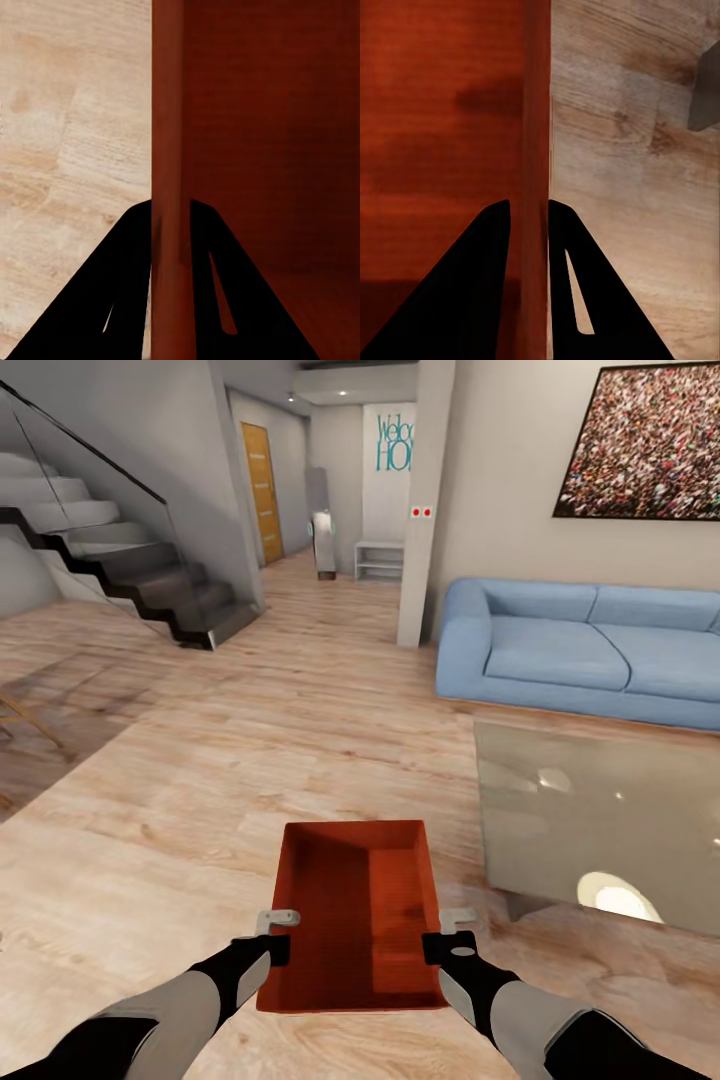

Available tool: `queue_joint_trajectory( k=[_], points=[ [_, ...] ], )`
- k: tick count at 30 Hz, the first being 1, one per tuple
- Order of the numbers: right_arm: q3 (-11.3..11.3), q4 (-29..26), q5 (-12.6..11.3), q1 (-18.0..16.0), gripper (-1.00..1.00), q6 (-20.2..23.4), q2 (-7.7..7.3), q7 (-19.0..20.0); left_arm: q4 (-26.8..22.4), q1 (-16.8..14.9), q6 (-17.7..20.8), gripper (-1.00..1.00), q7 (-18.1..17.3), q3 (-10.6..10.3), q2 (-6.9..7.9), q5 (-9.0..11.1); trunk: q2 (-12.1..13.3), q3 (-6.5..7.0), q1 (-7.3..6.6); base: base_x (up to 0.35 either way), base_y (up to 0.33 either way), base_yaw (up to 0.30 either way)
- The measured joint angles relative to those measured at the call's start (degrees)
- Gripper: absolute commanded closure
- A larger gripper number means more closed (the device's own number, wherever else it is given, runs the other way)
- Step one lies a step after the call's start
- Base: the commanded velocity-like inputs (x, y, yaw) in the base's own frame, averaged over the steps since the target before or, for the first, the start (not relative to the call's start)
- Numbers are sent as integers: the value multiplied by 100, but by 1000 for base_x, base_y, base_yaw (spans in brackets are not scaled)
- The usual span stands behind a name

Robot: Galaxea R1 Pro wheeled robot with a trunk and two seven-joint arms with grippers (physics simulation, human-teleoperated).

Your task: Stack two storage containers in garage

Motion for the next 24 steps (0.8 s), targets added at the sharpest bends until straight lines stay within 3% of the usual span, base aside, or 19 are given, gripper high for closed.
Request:
queue_joint_trajectory(
  k=[7, 24],
  points=[
    [7, -14, 4, 0, 100, -10, -6, -2, 0, 0, -25, 100, 0, 6, -2, -1, 0, 0, 0, 323, 0, 233],
    [3, -15, 5, 1, 100, -9, -7, -1, 2, -1, -22, 100, 1, 8, -4, -4, 0, 0, 0, 322, 0, 11]
  ],
)
